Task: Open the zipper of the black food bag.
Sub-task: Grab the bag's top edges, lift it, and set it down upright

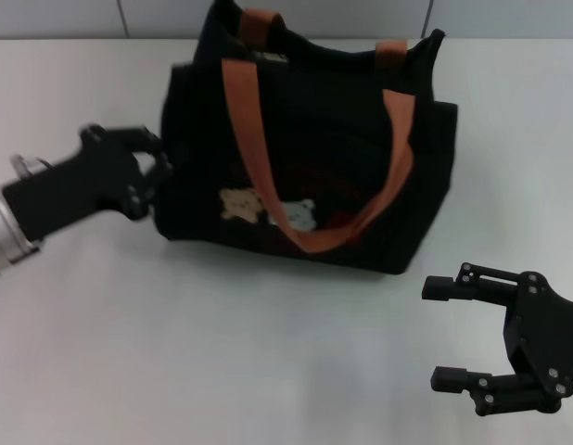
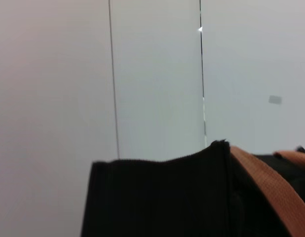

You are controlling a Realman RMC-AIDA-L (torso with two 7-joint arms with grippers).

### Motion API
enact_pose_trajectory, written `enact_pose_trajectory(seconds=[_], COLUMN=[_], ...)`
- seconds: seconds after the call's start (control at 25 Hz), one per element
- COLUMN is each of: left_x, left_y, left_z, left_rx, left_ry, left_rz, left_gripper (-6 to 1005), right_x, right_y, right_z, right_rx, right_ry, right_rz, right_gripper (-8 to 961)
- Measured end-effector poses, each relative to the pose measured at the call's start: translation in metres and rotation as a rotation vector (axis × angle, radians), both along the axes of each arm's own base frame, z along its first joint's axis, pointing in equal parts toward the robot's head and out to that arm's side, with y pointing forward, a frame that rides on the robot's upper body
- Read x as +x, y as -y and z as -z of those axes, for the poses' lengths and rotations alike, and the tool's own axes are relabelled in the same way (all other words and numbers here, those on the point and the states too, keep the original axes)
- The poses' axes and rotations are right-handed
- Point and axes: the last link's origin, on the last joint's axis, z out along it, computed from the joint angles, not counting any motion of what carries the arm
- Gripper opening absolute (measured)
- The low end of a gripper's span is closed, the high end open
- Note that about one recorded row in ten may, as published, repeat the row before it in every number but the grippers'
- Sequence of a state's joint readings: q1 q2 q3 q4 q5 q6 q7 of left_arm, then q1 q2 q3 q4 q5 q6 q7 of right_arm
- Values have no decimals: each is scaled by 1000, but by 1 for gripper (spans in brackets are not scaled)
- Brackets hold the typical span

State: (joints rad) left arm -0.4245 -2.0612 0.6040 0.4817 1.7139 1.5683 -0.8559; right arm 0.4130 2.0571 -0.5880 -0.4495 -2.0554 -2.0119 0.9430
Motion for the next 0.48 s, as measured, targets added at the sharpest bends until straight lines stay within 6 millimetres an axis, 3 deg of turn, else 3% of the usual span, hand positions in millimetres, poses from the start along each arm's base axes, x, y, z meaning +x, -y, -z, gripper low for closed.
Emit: enact_pose_trajectory(seconds=[0.32,0.36,0.48], left_x=[11,17,25], left_y=[-14,-21,-26], left_z=[-38,-57,-72], left_rx=[53,75,105], left_ry=[-53,-93,-134], left_rz=[70,98,126], left_gripper=[101,101,101], right_x=[0,0,-1], right_y=[-1,-1,-2], right_z=[-1,-1,-1], right_rx=[14,17,21], right_ry=[-8,-10,-12], right_rz=[9,10,11], right_gripper=[833,833,833])
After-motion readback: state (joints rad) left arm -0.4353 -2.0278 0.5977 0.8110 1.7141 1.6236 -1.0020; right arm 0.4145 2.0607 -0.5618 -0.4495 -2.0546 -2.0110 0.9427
